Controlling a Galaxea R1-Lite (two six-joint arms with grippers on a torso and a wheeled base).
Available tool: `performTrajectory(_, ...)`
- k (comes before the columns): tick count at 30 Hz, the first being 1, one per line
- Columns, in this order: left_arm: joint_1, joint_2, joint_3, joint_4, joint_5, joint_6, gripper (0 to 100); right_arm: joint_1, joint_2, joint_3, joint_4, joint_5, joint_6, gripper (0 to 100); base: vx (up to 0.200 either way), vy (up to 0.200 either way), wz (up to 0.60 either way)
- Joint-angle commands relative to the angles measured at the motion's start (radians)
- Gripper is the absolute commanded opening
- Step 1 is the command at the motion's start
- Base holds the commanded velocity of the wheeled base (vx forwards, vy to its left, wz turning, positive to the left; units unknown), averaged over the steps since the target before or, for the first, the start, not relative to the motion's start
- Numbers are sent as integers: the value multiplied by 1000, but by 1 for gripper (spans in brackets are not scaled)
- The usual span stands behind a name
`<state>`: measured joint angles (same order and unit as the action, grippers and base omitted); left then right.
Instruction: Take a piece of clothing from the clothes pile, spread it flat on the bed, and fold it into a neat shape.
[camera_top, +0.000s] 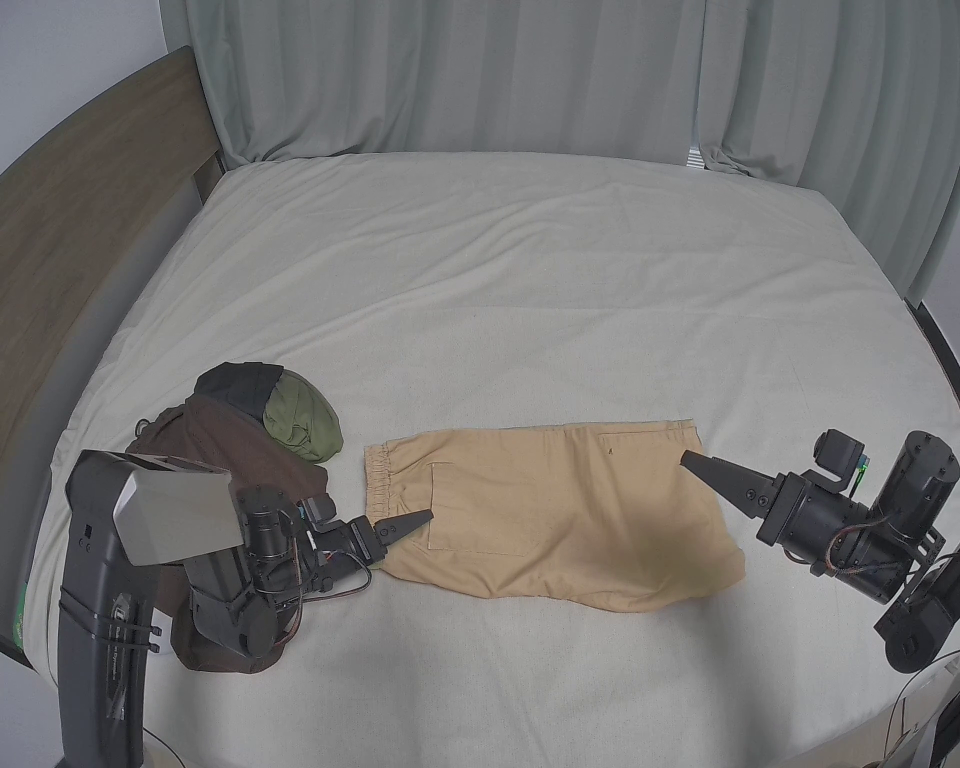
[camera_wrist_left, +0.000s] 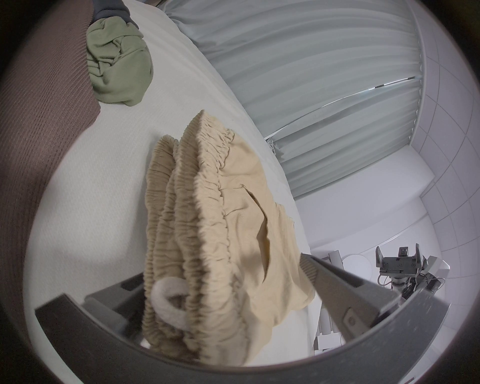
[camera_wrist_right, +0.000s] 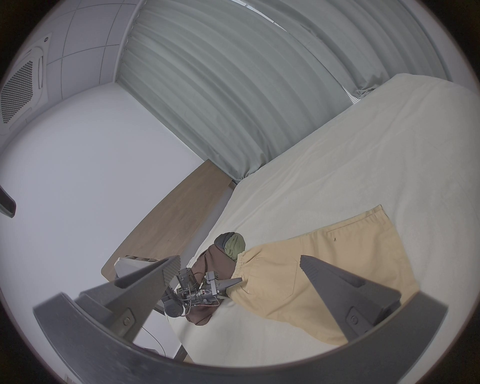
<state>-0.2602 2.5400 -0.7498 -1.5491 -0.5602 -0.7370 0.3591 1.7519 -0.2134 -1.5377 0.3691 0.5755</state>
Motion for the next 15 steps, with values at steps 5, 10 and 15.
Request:
performTrajectory(5, 6, 17, -10, -3, -9, 5, 0, 1, 3, 2, 1, 1, -2, 100, 0, 0, 0)
performTrajectory(10, 15, 8, -6, -5, 2, 30, 0, 3, 14, 6, -1, 1, -2, 100, 0, 0, 0)
performTrajectory(15, 42, 2, 1, -5, -6, 113, 0, 3, 18, 9, 1, 1, -2, 100, 0, 0, 0)
